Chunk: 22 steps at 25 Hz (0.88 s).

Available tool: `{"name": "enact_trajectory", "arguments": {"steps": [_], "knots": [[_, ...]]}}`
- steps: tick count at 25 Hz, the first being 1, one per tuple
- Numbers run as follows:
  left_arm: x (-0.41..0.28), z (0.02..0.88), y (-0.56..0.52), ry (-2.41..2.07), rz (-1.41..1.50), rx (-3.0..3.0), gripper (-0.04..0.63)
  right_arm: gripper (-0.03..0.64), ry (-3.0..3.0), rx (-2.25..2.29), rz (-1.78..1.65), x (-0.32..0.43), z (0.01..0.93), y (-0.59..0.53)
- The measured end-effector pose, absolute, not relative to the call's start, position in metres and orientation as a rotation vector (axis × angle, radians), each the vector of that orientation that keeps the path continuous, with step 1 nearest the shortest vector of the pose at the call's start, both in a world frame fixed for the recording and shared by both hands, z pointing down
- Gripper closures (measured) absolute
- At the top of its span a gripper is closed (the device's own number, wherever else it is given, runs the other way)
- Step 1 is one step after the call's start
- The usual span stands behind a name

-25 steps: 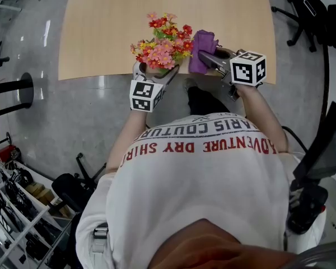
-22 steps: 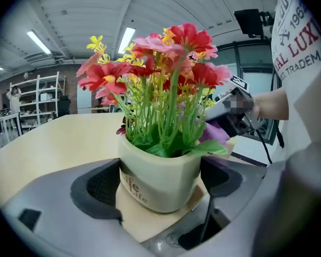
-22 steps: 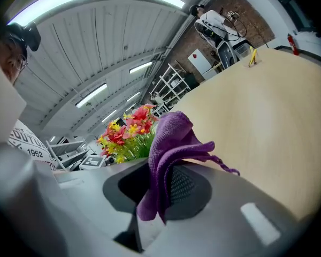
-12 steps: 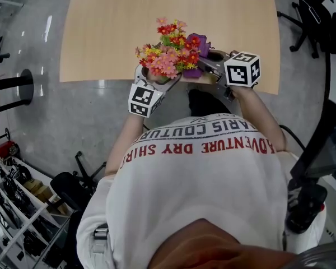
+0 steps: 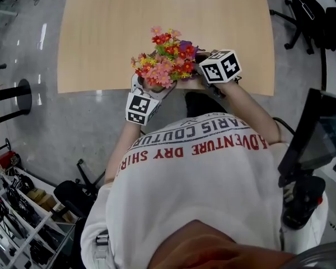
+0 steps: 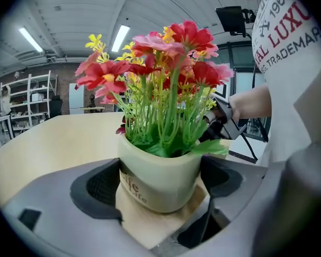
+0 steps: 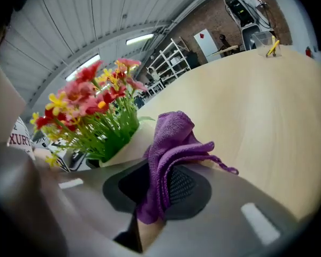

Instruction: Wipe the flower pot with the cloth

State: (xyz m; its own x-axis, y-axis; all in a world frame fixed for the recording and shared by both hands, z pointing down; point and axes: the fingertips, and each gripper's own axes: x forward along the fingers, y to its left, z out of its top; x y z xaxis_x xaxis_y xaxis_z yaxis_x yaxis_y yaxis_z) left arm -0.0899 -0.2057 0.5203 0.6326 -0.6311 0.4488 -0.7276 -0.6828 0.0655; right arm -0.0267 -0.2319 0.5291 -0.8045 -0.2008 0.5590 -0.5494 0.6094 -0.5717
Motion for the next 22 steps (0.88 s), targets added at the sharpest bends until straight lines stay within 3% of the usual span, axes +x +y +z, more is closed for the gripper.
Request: {"name": "enact_trajectory", "arguments": {"steps": [14,22], "knots": [[-0.089,0.523,-0.204,-1.098,0.557,2.588,0.117,0.572,-2.382,0.702,1.028,-0.018,0.53,-0.232],[-0.09,0.515,-0.192,-1.375,0.526,2.442,0.115,0.572,-2.457,0.813,1.04,0.006,0.516,-0.224]]}}
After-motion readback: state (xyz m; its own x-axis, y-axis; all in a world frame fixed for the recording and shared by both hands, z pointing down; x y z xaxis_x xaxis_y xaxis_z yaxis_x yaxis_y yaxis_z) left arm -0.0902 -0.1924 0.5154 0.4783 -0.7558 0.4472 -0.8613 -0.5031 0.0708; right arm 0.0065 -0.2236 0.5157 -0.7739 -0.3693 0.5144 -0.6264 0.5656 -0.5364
